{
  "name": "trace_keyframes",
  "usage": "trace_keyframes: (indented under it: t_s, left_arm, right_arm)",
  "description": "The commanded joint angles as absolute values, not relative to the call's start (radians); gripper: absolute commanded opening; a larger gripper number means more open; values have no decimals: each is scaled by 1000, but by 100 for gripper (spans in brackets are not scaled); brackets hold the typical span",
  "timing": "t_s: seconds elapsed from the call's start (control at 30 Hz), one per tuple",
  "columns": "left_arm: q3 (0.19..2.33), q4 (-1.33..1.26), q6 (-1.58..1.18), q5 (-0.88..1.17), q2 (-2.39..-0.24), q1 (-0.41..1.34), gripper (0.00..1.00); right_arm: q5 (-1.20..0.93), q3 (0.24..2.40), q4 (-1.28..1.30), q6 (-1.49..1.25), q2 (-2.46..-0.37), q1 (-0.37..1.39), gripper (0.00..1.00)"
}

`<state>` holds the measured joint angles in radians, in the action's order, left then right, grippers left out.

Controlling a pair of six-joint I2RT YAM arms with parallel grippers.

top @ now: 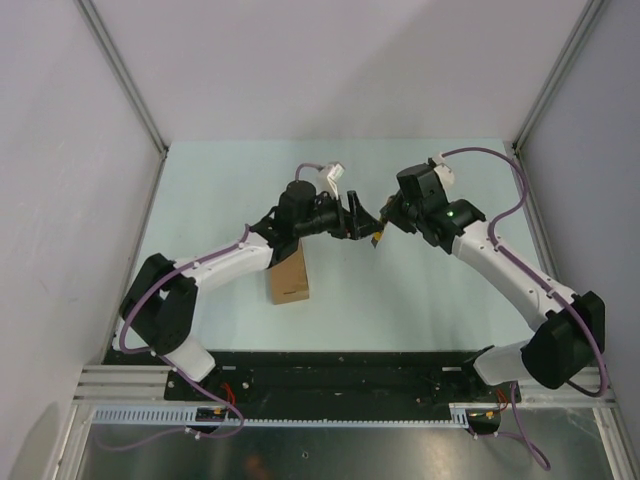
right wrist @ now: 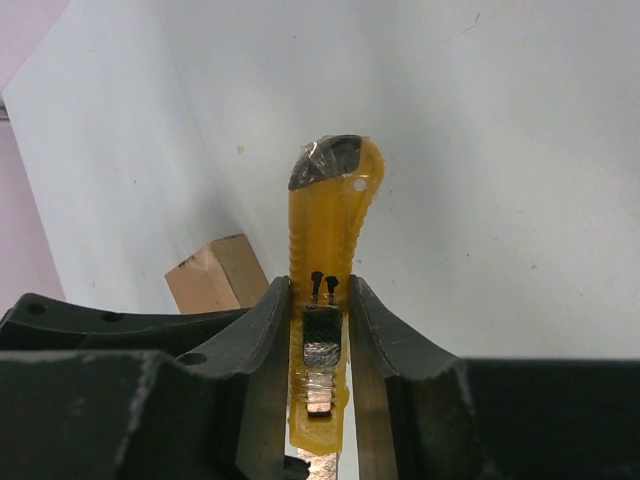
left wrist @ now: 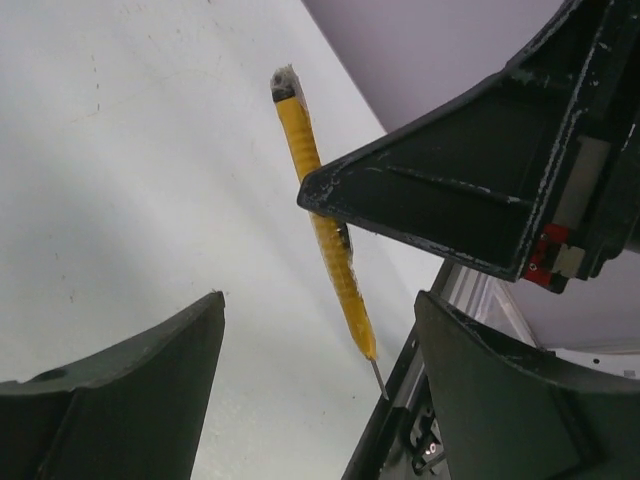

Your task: Unpack the express box

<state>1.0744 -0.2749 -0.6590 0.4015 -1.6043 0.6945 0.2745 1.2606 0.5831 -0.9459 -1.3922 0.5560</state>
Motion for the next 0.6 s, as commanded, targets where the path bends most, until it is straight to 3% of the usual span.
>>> trace_keyframes:
  t_s: [0.0, 0.2, 0.33, 0.43, 0.53, 0.57]
  left_arm:
    - [1081, -314, -681, 452, -1580, 706, 81]
    - [1091, -324, -669, 448, -1589, 741, 55]
    - [1098, -325, -676, 457, -1605, 747, 44]
    - [1101, -327, -673, 463, -1609, 746, 25]
    - [1106, -325, -649, 445, -1595, 744, 0]
    - [1108, -325, -640, 445, -1588, 742, 0]
  right_arm:
    - [307, 1282, 563, -968, -1344, 563, 8]
    - [313, 1281, 561, -980, -1328, 571, 9]
    - [311, 1281, 555, -977, -1318, 572, 10]
    - [308, 1281, 548, -974, -1310, 572, 11]
    - [292, 1282, 545, -959, -1298, 561, 32]
    - [281, 1281, 542, -933, -1292, 555, 57]
